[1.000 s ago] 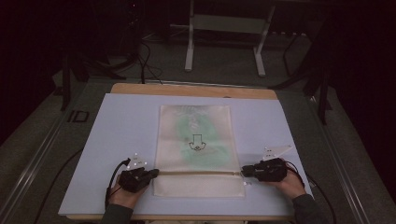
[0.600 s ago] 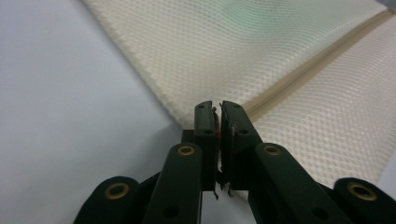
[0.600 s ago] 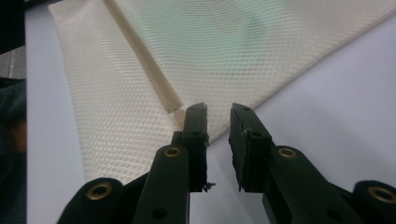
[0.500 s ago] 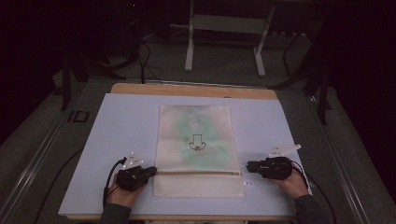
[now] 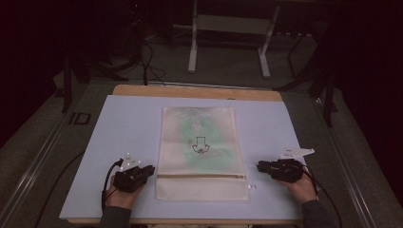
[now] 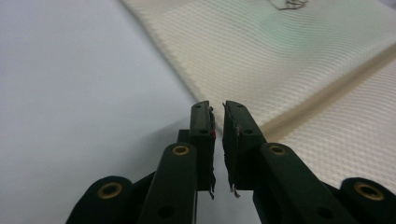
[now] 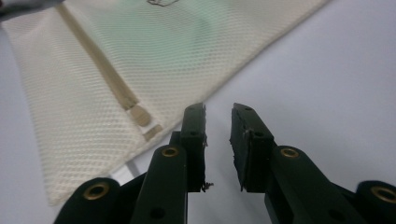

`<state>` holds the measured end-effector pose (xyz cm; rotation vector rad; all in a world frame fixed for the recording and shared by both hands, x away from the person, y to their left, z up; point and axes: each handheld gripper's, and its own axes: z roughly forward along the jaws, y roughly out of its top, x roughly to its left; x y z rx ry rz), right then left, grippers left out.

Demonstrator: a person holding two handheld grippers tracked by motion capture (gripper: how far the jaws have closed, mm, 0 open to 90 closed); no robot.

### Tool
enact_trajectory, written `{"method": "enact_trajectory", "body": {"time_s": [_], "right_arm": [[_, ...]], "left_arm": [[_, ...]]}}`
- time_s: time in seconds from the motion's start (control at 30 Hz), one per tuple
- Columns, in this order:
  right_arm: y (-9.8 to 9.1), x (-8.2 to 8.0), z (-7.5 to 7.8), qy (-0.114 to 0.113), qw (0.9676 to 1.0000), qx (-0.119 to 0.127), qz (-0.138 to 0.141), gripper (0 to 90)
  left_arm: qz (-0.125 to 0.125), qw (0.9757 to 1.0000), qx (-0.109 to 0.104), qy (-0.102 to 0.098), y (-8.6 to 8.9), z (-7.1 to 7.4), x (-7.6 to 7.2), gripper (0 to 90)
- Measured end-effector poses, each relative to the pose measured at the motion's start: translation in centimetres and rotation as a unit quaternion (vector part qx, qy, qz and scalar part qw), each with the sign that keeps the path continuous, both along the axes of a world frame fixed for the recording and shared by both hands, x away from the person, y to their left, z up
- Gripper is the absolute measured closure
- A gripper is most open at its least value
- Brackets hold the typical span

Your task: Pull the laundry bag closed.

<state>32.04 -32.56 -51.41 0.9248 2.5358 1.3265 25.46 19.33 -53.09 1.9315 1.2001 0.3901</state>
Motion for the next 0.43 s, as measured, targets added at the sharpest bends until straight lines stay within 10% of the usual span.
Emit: {"method": "enact_trajectory", "body": {"time_s": [0.43], "right_arm": [[-0.53, 0.25, -0.48, -0.01, 0.9992, -0.004, -0.038, 75.5]], "left_arm": [[0.053, 0.9983, 0.02, -0.008, 1.07, -0.09, 0.4, 77.5]]}}
